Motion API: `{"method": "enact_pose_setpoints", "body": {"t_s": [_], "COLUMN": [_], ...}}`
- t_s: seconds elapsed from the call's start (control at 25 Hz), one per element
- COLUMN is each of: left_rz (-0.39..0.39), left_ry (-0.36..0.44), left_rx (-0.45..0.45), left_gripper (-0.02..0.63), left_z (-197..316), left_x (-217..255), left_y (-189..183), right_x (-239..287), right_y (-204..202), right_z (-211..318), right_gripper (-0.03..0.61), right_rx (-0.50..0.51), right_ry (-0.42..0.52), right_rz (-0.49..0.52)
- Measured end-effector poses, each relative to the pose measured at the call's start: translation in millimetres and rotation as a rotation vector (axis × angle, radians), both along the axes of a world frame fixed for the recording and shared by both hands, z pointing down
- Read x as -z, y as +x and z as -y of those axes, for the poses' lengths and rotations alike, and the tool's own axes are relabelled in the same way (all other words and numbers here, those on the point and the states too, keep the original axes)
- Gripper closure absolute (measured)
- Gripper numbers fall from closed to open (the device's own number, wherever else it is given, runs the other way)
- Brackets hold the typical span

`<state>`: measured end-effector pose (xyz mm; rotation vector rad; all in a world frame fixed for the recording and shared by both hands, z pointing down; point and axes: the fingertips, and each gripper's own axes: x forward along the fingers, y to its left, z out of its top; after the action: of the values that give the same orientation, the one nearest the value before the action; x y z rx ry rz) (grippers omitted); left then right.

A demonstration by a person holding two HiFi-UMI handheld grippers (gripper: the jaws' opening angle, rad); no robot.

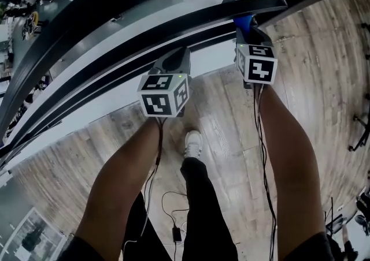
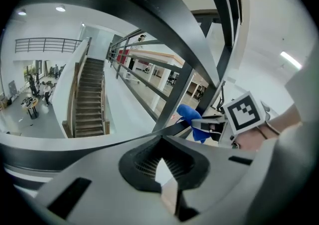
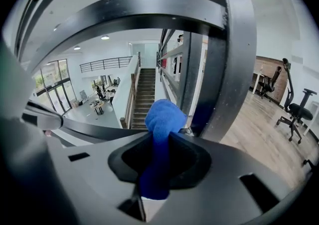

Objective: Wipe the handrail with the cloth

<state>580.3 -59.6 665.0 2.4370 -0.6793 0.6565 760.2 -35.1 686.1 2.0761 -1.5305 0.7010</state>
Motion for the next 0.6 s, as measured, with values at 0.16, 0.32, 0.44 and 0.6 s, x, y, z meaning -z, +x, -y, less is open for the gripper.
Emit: {"method": "enact_pose_setpoints", "body": {"t_s": [0.16,0.32,0.44,0.6], "left_rz": [0.012,0.024,0.029,0.020], "left_ry": [0.014,0.038,0.053,0.036], "left_rx": [-0.001,0.003,0.022,0.101], "left_gripper": [0.610,0.610,0.611,0.610], "left_z": [1.3,1.2,2.8,3.8], "left_x": [-5.7,-16.8,-27.6,-50.0], "left_y": [-6.6,-38.9,-80.2,-158.2], "right_x": [2.1,17.5,18.2,2.0], "right_y": [7.7,-41.0,-102.6,-192.2], "right_z": [-1.3,5.4,4.4,-3.3], "right_gripper": [0.480,0.480,0.480,0.480], "right_rx": [-0.014,0.023,0.054,0.105], "right_ry": [0.002,0.107,0.177,0.208], "right_rz": [-0.049,-0.069,-0.026,0.018]}}
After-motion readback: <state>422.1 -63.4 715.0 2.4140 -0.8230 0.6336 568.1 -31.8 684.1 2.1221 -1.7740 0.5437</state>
